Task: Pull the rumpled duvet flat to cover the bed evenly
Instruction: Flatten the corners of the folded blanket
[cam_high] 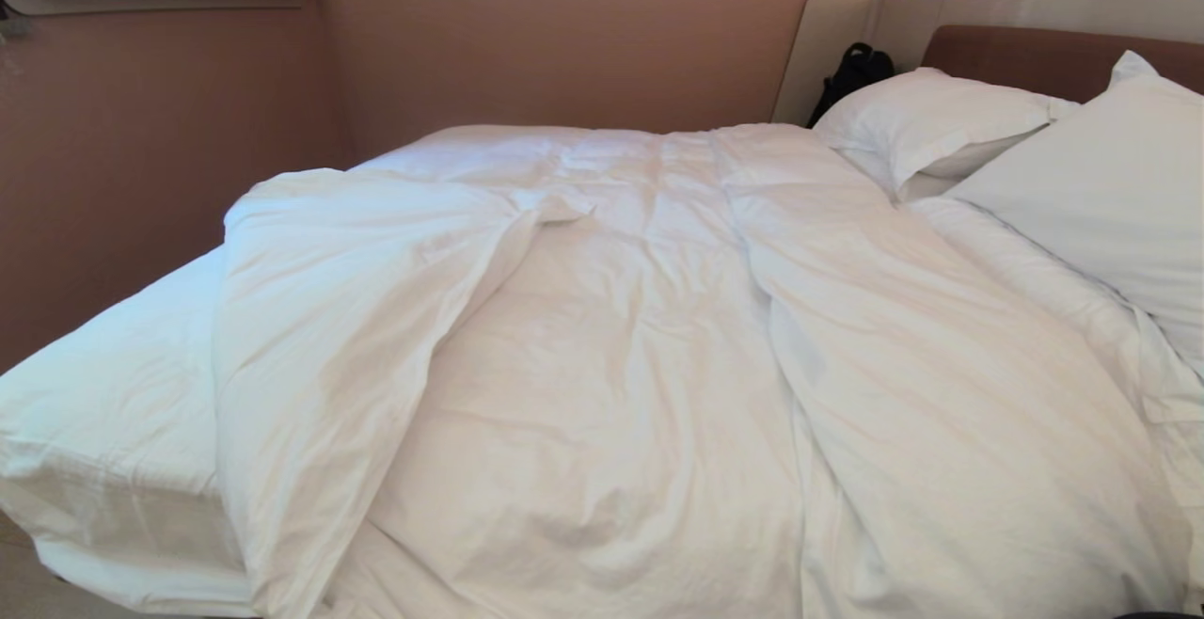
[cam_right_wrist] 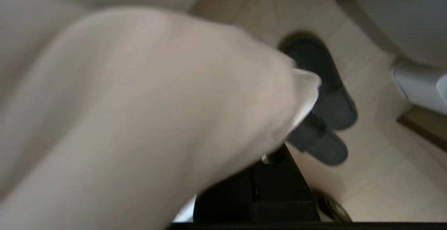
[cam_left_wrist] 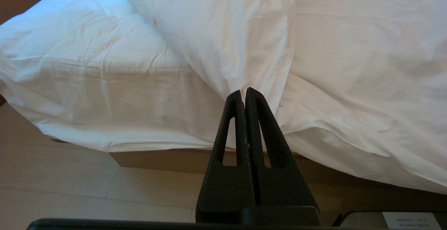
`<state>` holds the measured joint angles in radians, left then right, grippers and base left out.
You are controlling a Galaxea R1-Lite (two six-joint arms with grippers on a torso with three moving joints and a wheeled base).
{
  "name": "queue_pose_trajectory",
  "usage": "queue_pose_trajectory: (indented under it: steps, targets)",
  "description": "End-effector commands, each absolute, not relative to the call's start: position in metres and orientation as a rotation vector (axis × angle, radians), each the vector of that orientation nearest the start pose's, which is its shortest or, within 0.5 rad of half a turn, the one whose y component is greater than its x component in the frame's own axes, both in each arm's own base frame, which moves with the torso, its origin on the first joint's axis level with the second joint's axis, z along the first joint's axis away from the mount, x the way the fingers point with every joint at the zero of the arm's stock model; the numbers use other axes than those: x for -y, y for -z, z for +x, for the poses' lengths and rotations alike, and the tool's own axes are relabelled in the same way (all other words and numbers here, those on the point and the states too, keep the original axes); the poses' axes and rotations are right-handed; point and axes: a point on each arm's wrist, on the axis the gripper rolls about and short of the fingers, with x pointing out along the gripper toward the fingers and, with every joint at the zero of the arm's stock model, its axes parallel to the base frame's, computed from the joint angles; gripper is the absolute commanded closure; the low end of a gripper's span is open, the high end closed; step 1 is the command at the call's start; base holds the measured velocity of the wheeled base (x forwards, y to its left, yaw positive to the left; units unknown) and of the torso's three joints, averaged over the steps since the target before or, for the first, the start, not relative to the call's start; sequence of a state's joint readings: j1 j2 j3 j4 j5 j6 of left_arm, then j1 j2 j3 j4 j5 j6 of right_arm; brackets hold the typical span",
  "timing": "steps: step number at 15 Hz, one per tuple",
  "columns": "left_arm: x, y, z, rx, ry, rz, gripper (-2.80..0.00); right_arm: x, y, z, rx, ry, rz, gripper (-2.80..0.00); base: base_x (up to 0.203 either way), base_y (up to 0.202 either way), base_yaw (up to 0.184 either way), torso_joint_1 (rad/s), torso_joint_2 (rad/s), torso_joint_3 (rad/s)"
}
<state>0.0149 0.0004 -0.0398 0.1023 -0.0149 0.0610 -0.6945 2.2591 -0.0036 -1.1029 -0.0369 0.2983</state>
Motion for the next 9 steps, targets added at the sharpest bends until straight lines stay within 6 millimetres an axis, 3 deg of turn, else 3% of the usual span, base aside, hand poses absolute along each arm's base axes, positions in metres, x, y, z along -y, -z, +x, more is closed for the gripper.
queue_pose_trajectory:
  steps: [1,9]
  targets:
    - [0.0007,-0.0759,-0.0261,-0.063,0.002,0.06,0.0,0.1198,0.0473,0.1426,-0.968,0.823,0.619,0.0,0.0,0.0,0.0,0.0,0.0,0.0]
    - [0.0007,-0.076,-0.0261,-0.063,0.002,0.06,0.0,0.1183,0.0426,0.1418,-0.97,0.809,0.618,0.0,0.0,0.0,0.0,0.0,0.0,0.0]
